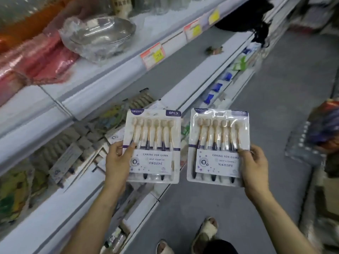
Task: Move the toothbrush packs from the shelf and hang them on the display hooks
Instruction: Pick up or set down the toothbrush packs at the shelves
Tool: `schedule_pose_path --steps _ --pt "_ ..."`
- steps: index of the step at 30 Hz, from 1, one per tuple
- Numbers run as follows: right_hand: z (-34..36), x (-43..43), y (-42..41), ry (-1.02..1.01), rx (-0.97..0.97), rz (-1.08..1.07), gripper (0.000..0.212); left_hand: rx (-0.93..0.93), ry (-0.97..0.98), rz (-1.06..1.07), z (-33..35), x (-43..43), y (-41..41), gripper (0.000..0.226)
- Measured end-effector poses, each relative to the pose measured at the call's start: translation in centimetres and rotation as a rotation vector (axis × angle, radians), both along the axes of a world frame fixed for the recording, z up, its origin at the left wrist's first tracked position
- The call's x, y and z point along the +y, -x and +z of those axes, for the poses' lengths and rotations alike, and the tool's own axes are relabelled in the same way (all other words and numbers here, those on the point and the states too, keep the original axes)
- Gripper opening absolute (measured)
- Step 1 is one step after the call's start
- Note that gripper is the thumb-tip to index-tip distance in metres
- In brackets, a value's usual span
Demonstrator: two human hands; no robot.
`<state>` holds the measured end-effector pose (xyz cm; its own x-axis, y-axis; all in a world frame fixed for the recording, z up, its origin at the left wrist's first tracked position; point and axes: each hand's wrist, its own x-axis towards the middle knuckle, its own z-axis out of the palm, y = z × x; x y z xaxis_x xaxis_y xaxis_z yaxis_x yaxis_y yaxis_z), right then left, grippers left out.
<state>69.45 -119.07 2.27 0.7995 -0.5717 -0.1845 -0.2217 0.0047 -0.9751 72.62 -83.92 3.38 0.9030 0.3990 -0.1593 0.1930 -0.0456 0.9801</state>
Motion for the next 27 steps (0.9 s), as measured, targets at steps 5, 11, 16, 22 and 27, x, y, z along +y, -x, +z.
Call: schedule_pose_path --steps 5,11,16,22,27 --pt "0.6 -7.0 -0.4 0.021 -0.006 -0.163 0.016 -0.008 -0.061 -0.132 0.8 -8.6 -4.9 0.023" --pt "0.7 -16.6 -1.9 0.020 -0.037 -0.251 0.014 -0.032 -0.040 -0.216 1.1 -19.1 -10.6 0.024" --pt "1.0 -24.8 -3.6 0.029 -0.047 -0.314 0.011 -0.032 -0.032 -0.297 1.2 -28.2 -15.0 0.023" --pt "0.5 -33.4 -7.9 0.009 -0.093 -0.396 0.010 0.006 -0.009 -0.395 1.1 -38.2 -22.2 0.015" --pt "-0.4 -40.0 -14.6 -0.077 -0.101 -0.355 0.015 -0.014 -0.024 -0.453 0.0 -46.1 -31.2 0.019"
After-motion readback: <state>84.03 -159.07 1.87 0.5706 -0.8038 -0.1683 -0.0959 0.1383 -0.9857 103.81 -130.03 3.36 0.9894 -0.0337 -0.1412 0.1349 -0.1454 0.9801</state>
